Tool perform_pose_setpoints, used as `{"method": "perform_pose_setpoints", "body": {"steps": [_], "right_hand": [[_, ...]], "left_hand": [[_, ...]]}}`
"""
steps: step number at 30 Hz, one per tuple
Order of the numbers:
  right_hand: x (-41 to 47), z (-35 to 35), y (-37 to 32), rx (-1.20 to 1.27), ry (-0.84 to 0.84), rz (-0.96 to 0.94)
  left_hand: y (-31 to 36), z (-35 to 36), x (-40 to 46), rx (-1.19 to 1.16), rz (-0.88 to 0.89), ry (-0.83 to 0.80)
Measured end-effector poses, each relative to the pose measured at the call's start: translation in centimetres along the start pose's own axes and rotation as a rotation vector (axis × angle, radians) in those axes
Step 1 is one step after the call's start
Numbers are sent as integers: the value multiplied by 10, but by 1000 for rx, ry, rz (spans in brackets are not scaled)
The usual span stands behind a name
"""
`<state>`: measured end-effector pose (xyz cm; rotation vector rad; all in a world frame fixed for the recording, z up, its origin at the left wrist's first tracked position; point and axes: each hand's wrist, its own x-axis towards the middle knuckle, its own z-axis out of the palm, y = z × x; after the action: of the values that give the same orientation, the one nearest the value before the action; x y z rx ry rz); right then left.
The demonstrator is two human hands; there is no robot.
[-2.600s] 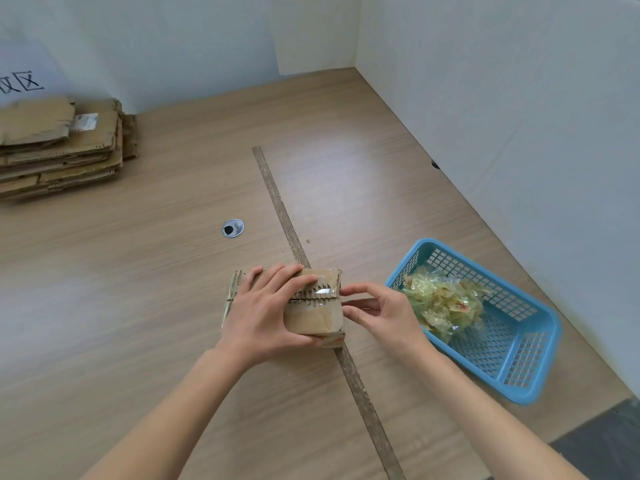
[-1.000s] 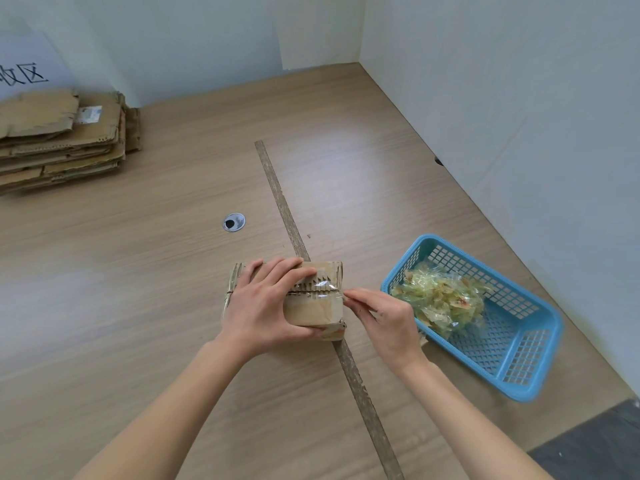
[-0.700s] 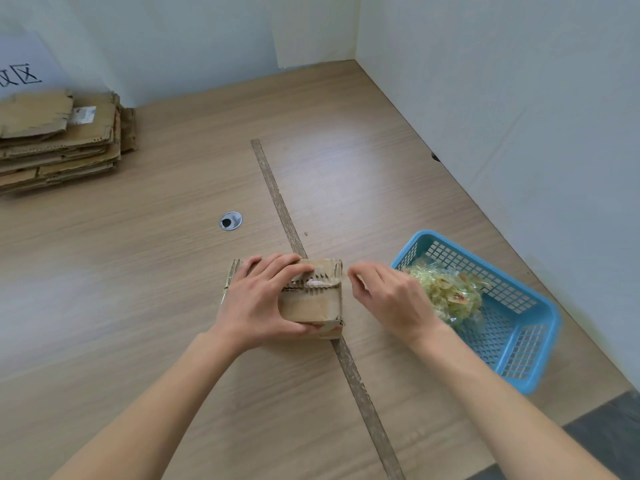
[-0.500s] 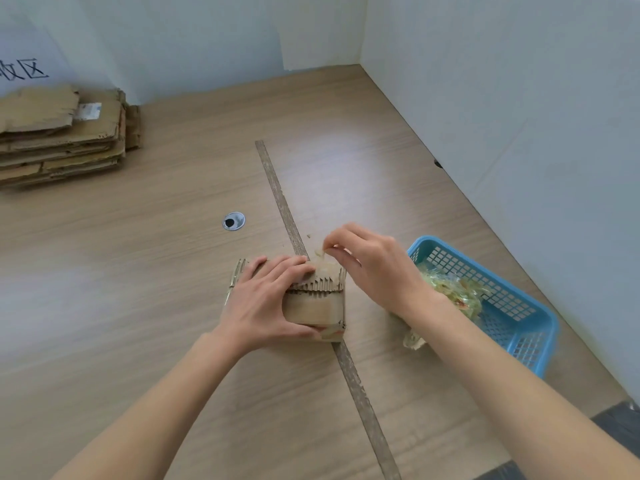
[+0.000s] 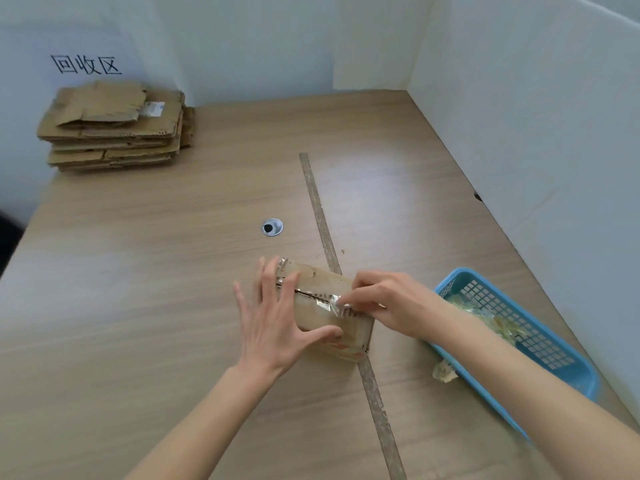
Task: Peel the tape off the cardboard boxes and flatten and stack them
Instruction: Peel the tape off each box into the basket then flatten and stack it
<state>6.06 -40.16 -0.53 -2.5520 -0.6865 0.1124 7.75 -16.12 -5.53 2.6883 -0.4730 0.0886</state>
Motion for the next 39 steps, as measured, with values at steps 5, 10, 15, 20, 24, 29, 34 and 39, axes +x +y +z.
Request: {"method": "perform_pose_setpoints", "body": {"steps": [5,10,15,20,24,29,34,39], "right_hand": [[30,-10,-6,-48,-183,-22],[37,-5,-4,37,-150,29],[30,14,-1,112,-133,70],[23,34,-9,178,99,135],[15,48,-23,245,231,214],[9,75,-56,192,434,395],[4,68,-63,294,425,407],[29,19,-15,174,665,556]], "left_hand": [[-17,1,10,-240,-33,-162],[-33,-13,40,-315,145,-302],[-34,-36,76,-127,254,-496],[-22,-43,51,80,269,-182],[-7,-24,6,-172,6,12],[-7,-9,-18,-397,-83,-71],[-21,-10,-24,-594,-14,-251],[-23,-14,-5,-579,119,-402]]}}
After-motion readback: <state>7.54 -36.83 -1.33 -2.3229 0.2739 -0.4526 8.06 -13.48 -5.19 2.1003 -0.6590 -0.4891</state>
